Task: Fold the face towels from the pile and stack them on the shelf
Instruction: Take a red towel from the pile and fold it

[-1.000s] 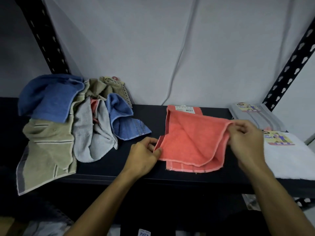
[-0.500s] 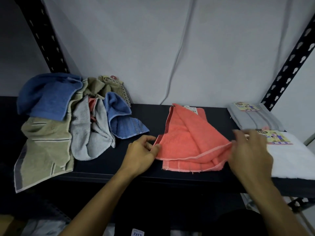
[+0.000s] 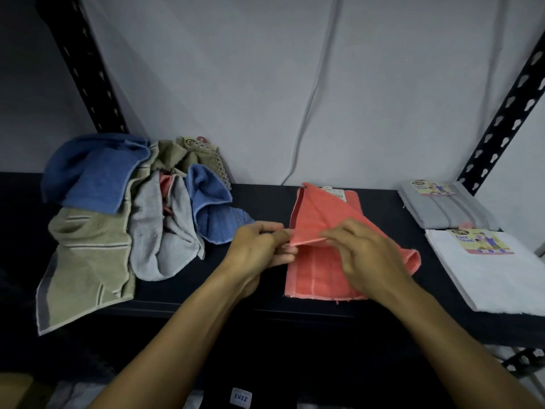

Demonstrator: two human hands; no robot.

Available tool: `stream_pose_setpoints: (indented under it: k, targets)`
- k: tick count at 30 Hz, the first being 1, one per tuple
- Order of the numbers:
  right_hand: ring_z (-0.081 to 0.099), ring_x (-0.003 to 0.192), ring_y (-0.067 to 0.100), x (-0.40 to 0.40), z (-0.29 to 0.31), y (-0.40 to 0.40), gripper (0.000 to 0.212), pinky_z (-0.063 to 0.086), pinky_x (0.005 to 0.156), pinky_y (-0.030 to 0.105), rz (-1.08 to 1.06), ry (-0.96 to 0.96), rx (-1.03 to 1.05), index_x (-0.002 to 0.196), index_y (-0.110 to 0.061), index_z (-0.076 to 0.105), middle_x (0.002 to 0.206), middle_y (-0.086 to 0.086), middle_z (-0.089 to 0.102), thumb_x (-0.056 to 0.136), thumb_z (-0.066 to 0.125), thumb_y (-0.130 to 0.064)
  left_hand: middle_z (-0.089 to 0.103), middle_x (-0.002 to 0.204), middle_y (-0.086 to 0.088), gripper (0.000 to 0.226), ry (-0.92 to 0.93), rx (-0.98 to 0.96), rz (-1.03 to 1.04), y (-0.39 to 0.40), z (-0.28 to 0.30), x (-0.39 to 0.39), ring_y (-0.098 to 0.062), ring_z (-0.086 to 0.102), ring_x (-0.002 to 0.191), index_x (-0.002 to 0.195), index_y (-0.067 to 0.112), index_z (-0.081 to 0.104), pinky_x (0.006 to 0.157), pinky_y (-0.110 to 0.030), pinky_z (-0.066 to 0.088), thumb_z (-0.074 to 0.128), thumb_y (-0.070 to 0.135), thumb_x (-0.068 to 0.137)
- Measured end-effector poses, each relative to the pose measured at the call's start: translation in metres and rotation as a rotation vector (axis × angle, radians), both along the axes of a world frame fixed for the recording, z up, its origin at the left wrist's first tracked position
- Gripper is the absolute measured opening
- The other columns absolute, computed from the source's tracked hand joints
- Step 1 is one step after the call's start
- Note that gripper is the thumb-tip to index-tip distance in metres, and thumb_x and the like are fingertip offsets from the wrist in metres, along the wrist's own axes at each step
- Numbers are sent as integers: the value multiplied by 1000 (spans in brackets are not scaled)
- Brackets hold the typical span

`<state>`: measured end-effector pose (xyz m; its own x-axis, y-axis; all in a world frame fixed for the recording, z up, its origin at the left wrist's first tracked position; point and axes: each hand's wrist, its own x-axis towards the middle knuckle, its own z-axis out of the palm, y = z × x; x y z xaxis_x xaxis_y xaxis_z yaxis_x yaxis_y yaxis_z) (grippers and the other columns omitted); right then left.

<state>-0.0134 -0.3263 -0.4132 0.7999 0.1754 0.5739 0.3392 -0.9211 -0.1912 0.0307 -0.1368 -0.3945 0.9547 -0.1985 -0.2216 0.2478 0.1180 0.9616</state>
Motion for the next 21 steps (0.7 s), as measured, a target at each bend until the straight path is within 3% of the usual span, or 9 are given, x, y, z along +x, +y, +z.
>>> stream_pose_setpoints:
  k: [3, 5, 7, 9, 13, 15, 18, 19, 21]
  targets:
    - [59, 71, 23, -6, 15, -14, 41, 45, 42, 31, -58, -169, -91, 99, -16, 75, 83, 1, 61, 72, 64, 12, 68, 72, -11, 17, -33, -39, -38, -7, 12, -3, -12, 68, 60, 107, 1, 60, 52, -19, 54, 66, 4, 92]
    - [53, 74, 26, -17, 14, -19, 38, 45, 47, 34, -29, -225, -287, 93, -11, 73, 80, 4, 59, 69, 50, 7, 67, 66, -10, 19, -65, 6, -82, -11, 9, -10, -15, 65, 57, 109, -1, 59, 50, -22, 54, 66, 4, 92]
    - [51, 74, 27, -31, 5, -20, 33, 46, 56, 37, 3, -158, -451, 84, -9, 70, 77, 5, 56, 65, 44, -1, 66, 62, -9, 20, -88, 118, -150, -10, -4, -17, -18, 61, 53, 108, 1, 59, 48, -25, 53, 68, 7, 91]
    - [50, 72, 24, -44, -8, -18, 24, 48, 63, 36, 1, -5, -523, 74, -12, 67, 71, 4, 54, 57, 51, -4, 65, 62, -6, 19, -115, 292, -235, -5, -21, -24, -19, 57, 51, 105, 7, 63, 46, -27, 50, 72, 15, 90]
    - [49, 71, 22, -53, -22, -15, 18, 50, 72, 35, -34, 179, -509, 68, -16, 64, 70, 1, 53, 52, 69, -7, 68, 67, 9, 18, -344, 690, -211, 8, -37, -29, -3, 61, 56, 104, 23, 68, 59, -22, 51, 68, 37, 91]
    - [51, 76, 22, -53, -17, -11, 21, 51, 77, 36, -43, 176, -459, 80, -16, 69, 79, 1, 56, 60, 71, -16, 67, 75, 16, 19, -519, 863, -114, 15, -38, -28, 1, 61, 70, 106, 31, 65, 72, -25, 53, 63, 44, 92]
    - [57, 100, 22, -46, -13, 0, 44, 47, 94, 35, -30, 204, -356, 114, -19, 66, 109, 4, 61, 72, 64, -28, 60, 101, 24, 29, -732, 1035, -201, 23, -40, -23, 4, 49, 100, 115, 38, 59, 88, -27, 46, 58, 52, 90]
    - [54, 114, 23, -43, -13, 4, 50, 39, 102, 31, -16, 261, -335, 126, -21, 60, 124, 5, 57, 77, 60, -31, 56, 112, 24, 33, -786, 1051, -269, 25, -43, -20, 4, 43, 110, 120, 38, 58, 95, -26, 42, 58, 53, 90]
    - [26, 142, 19, -36, -17, 8, 58, 14, 111, 27, 13, 442, -236, 148, -29, 34, 154, 1, 30, 91, 46, -34, 48, 129, 21, 42, -865, 1066, -384, 28, -50, -13, 2, 33, 125, 129, 35, 57, 109, -26, 31, 56, 53, 91]
